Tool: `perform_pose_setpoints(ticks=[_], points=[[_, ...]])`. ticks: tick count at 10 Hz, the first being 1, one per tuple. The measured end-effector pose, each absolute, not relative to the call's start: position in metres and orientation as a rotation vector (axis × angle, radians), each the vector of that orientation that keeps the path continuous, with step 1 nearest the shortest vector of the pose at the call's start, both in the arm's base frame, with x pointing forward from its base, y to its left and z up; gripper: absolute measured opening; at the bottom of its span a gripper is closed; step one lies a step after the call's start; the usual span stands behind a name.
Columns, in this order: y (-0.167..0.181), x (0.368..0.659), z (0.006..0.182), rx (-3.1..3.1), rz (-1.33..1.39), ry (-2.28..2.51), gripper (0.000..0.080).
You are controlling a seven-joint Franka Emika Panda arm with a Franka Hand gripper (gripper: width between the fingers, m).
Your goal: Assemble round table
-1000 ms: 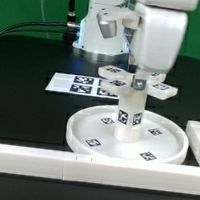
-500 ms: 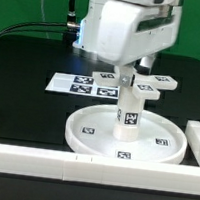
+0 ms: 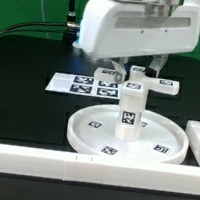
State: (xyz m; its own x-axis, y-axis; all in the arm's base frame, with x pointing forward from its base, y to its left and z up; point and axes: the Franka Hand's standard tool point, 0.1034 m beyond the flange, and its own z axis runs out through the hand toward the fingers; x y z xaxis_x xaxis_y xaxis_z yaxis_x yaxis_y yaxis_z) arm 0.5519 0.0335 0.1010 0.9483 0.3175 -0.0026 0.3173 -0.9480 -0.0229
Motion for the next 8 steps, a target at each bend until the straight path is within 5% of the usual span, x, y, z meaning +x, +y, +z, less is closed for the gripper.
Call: perform_pose_setpoints(ticks=[4, 5, 6, 8], points=[[0.038, 0.556, 0.101, -3.105, -0.034, -0.02, 0.0442], [0.038, 0.556, 0.102, -3.105, -0.029, -0.038, 0.0497], [0.038, 0.554, 0.11, -3.103, -0.012, -0.042, 0.0618], [0.04, 0.549, 0.139, -3.095, 0.025, -0.045, 0.064]])
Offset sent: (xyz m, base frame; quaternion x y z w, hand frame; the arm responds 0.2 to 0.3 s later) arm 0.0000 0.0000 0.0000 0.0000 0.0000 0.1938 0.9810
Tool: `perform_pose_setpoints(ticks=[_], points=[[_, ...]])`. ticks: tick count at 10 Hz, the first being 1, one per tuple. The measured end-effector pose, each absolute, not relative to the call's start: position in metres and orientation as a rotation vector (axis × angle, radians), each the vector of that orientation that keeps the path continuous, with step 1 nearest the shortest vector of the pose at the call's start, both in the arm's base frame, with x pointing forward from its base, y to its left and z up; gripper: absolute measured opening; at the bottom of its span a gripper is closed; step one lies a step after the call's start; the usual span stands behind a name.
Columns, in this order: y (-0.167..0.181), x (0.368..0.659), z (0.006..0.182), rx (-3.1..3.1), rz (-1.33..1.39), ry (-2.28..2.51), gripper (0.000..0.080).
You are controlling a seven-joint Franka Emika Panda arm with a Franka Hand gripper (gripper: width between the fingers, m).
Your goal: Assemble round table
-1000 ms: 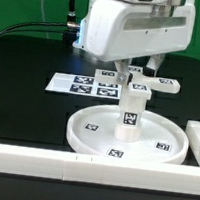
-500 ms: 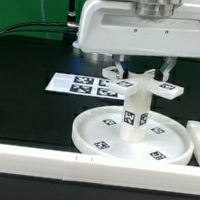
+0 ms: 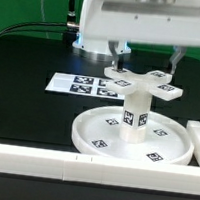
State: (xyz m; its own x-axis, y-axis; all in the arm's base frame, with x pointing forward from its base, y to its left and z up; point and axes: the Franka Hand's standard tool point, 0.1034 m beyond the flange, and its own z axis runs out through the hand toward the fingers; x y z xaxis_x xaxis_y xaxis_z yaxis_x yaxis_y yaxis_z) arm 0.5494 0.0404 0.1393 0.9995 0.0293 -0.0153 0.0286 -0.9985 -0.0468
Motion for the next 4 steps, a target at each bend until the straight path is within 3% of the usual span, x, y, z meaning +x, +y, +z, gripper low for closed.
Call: perform_pose_setpoints(ticks=[1, 4], points=[[0.0418, 0.549, 0.1534, -3.091, 0.024, -0.047, 0.0648], [0.0417, 0.5491, 0.1494, -3.092, 0.023, -0.048, 0.0649]])
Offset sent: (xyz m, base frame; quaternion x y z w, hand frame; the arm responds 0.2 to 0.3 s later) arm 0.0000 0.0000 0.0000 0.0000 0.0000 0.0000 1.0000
